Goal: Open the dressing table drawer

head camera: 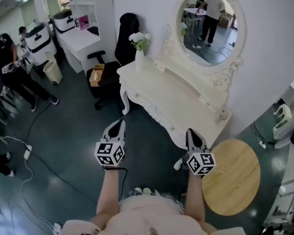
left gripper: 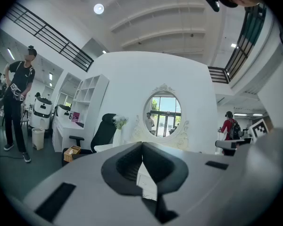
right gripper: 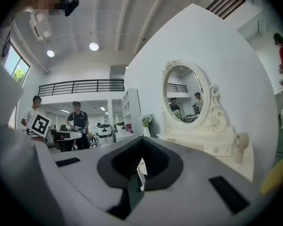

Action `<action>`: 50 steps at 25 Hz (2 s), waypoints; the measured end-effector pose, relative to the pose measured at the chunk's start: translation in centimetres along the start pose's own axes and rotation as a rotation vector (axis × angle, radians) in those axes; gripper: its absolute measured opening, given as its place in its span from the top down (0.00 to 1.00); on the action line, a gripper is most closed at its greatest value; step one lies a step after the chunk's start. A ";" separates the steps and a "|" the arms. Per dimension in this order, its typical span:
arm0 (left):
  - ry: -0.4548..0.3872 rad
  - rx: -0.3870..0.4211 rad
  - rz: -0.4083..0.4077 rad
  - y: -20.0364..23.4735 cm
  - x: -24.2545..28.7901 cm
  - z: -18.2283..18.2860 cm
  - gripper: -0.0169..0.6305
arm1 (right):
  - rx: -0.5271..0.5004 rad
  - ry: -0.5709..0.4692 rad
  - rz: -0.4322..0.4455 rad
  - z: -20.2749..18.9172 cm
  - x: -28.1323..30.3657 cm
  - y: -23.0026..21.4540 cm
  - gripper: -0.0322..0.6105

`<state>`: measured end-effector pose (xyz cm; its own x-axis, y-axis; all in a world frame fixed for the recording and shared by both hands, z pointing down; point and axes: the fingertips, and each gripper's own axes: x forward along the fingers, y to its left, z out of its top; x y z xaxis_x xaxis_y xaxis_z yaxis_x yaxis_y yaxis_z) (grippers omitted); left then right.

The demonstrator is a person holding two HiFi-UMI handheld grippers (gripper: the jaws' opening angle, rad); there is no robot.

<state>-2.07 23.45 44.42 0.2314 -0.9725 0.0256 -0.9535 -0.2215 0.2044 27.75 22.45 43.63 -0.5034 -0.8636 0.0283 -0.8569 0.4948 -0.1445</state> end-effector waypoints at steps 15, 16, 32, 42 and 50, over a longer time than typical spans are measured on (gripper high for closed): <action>0.005 -0.007 -0.005 0.6 0.2 -0.4 0.93 | 0.000 -0.006 -0.010 0.0 0.4 0.5 0.93; 0.006 -0.007 -0.006 0.6 0.3 -0.4 0.93 | -0.001 -0.006 -0.007 -0.1 0.4 0.6 0.93; 0.039 -0.028 -0.021 0.7 0.0 -2.0 0.93 | 0.039 -0.005 -0.011 -0.8 -0.3 1.2 0.93; 0.059 -0.032 -0.021 1.5 -0.3 -2.8 0.93 | 0.056 -0.036 -0.054 -0.5 0.3 0.7 0.35; 0.046 -0.025 -0.026 2.8 -0.1 -1.9 0.93 | 0.063 -0.056 -0.057 0.0 1.7 1.4 0.28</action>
<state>-4.41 23.03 46.89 0.2653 -0.9620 0.0650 -0.9420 -0.2442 0.2303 25.66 21.71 43.46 -0.4454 -0.8952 -0.0169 -0.8746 0.4390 -0.2058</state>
